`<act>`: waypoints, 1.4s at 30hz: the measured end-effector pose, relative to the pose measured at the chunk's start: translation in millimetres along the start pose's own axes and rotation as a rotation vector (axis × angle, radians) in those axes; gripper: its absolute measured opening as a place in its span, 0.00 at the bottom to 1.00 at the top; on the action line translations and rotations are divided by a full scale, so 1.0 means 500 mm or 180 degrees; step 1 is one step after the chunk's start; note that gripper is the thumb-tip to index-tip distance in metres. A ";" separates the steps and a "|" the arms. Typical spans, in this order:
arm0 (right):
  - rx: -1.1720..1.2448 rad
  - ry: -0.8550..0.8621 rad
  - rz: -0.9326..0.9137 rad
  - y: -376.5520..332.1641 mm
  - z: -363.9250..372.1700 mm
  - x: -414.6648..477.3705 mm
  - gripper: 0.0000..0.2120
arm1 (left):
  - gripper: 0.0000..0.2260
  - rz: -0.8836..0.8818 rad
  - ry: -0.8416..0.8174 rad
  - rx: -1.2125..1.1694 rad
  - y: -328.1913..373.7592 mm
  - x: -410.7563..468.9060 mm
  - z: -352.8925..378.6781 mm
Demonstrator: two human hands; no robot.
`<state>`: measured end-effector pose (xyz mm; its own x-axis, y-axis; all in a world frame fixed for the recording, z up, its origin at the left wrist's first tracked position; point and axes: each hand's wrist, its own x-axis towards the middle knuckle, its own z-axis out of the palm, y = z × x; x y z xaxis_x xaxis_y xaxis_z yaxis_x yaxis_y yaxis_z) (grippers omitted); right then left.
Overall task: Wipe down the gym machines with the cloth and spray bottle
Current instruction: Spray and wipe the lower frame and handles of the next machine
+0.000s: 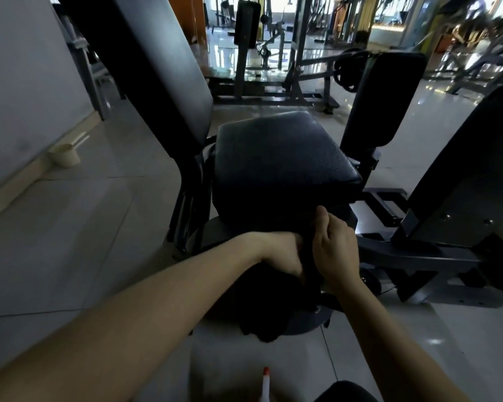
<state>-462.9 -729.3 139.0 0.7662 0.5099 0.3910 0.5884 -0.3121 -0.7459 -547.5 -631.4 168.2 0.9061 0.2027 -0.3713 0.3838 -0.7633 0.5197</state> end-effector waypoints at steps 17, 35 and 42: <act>0.0350 -0.0179 0.0243 0.021 0.009 0.008 0.22 | 0.09 0.0185 0.0628 0.1040 -0.079 -0.051 0.012; -0.0269 0.0216 0.0045 0.019 0.010 -0.010 0.24 | 0.15 0.0914 0.2577 0.2532 -0.195 -0.078 0.106; -0.0312 0.0175 0.0094 0.007 0.011 -0.011 0.23 | 0.15 0.0486 0.2302 0.1577 -0.211 -0.107 0.083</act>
<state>-466.5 -728.8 131.5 0.7950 0.4555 0.4006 0.5857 -0.4047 -0.7023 -643.7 -587.0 101.2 0.8961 0.2868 0.3387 0.2804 -0.9574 0.0689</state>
